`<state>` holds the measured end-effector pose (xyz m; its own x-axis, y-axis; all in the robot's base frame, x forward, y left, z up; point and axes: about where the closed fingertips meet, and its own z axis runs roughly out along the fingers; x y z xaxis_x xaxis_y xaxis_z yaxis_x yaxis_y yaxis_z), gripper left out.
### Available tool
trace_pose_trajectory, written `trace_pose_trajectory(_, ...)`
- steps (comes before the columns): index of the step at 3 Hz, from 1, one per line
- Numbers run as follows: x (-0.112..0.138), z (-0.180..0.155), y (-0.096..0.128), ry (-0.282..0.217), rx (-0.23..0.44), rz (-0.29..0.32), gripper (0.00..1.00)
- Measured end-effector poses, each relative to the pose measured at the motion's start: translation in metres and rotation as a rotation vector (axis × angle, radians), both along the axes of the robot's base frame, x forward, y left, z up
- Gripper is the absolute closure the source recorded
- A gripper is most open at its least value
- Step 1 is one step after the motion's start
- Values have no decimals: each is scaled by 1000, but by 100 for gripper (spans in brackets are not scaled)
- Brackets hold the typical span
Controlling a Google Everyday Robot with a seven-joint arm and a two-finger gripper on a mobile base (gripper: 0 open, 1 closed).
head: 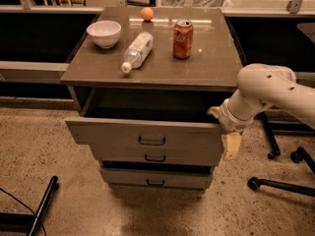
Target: Open top drawer
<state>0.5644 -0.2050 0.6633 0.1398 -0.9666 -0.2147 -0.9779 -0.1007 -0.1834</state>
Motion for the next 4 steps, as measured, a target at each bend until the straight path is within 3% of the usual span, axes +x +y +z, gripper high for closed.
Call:
trace_pose_trajectory(1,-16,-18,1,78,5,11,0)
trace_pose_trajectory(2,-41,-31,9,163,10,47,19)
trace_pose_trajectory(3,-59,-29,19,203,23,83,42)
trace_pose_trajectory(4,-62,-27,21,206,27,93,64)
